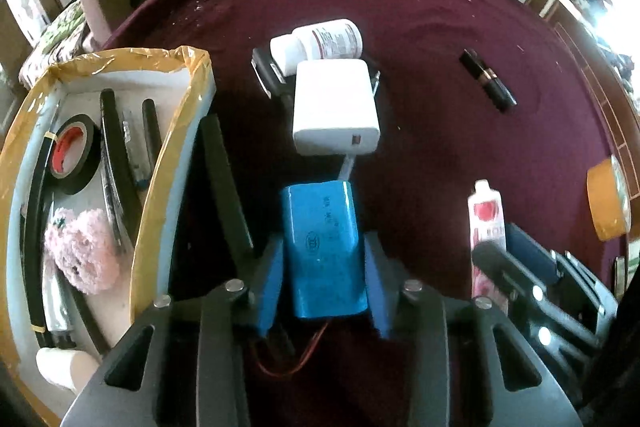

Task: Organize objects
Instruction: 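Grasp the rose hand cream tube with the right tool while the left tool grasps the blue battery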

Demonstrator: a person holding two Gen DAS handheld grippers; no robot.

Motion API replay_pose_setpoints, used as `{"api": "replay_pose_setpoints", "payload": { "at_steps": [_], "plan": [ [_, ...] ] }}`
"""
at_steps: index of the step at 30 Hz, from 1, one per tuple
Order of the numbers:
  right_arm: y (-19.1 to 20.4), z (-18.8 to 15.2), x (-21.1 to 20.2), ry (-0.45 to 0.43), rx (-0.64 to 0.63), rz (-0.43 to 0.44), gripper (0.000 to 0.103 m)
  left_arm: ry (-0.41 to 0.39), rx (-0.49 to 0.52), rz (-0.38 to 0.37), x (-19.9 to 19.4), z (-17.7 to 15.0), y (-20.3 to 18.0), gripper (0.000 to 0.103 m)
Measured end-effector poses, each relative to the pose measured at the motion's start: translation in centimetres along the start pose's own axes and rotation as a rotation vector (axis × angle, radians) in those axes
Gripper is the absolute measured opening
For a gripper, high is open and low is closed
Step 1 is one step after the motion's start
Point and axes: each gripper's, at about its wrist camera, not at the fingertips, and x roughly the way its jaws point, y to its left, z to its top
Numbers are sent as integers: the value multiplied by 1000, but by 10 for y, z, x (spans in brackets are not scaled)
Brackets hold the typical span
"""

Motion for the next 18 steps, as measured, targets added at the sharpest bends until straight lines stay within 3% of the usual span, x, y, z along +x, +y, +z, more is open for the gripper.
{"api": "replay_pose_setpoints", "payload": {
  "at_steps": [9, 14, 18],
  "plan": [
    [0, 0, 0, 0, -3, 5, 37, -57, 143, -14, -13, -48, -20, 32],
    [4, -1, 1, 2, -30, -11, 39, -71, 120, -59, -14, -50, -12, 31],
    [2, 0, 2, 3, -22, -25, 29, -96, 127, -71, -17, -52, -7, 31]
  ]
}}
